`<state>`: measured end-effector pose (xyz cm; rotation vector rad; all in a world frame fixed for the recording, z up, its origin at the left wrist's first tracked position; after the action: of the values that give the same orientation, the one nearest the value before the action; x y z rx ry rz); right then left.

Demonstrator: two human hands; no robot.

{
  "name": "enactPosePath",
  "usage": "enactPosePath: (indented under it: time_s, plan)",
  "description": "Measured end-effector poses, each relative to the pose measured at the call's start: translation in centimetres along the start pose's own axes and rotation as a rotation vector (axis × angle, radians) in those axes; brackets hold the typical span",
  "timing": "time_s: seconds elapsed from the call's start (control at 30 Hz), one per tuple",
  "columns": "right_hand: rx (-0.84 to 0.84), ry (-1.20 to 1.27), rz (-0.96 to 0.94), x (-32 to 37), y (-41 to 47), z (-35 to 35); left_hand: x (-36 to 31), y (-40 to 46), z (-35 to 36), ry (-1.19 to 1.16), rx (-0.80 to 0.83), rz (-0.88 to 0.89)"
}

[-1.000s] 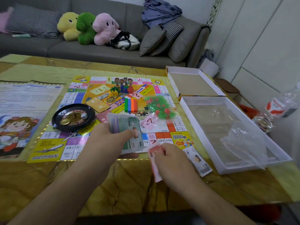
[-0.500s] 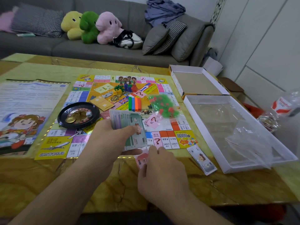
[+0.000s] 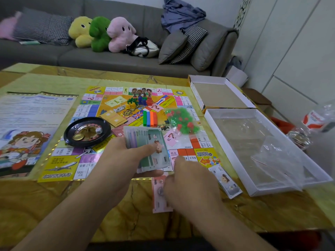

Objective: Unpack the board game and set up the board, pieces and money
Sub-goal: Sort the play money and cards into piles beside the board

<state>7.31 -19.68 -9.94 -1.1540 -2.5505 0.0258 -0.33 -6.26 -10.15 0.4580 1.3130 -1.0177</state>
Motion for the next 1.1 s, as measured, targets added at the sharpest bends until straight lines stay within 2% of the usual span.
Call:
enactPosePath:
  time_s: [0.03,0.1,0.17,0.2,0.27,0.47,0.73,0.97,1.1]
  plan:
    - [-0.03,0.141,0.012,-1.0,0.5,-0.9,0.0,-0.1,0.2,-0.014,0.028,-0.006]
    - [-0.048,0.593,0.002,-2.9,1.2,-2.2,-0.1,-0.2,0.9,-0.029,0.092,-0.014]
    - [0.06,1.034,-0.028,-3.3,1.4,-2.3,-0.1,-0.6,1.7,-0.023,0.157,-0.017]
    - [0.107,1.134,-0.051,-3.0,1.3,-2.3,0.0,-0.8,2.2,-0.021,0.19,-0.016]
    - [0.152,1.163,-0.098,-2.2,1.0,-2.3,0.1,-1.2,3.2,-0.03,0.248,-0.008]
    - [-0.012,1.108,-0.077,-3.2,1.0,-3.5,0.0,-1.4,3.5,-0.189,0.26,-0.044]
    - [0.058,1.203,-0.067,-3.0,0.7,-2.5,0.1,-1.3,2.8,-0.037,0.201,0.005]
    - [0.005,1.168,-0.064,-3.1,1.0,-2.9,-0.2,-1.6,2.8,-0.083,0.181,0.008]
    - [0.026,1.177,-0.059,-3.1,1.1,-2.5,-0.3,-1.4,2.5,-0.031,0.146,0.035]
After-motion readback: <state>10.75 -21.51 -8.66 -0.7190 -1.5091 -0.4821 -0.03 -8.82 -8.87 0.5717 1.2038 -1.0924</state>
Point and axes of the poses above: each hand's wrist, its own y-axis towards the middle knuckle, its own z-axis out of the palm, x = y × z, the point moved 8 cm from there along y, towards the middle knuckle, and after that the axes turned 7 degrees about x, right-handed, at the moved point
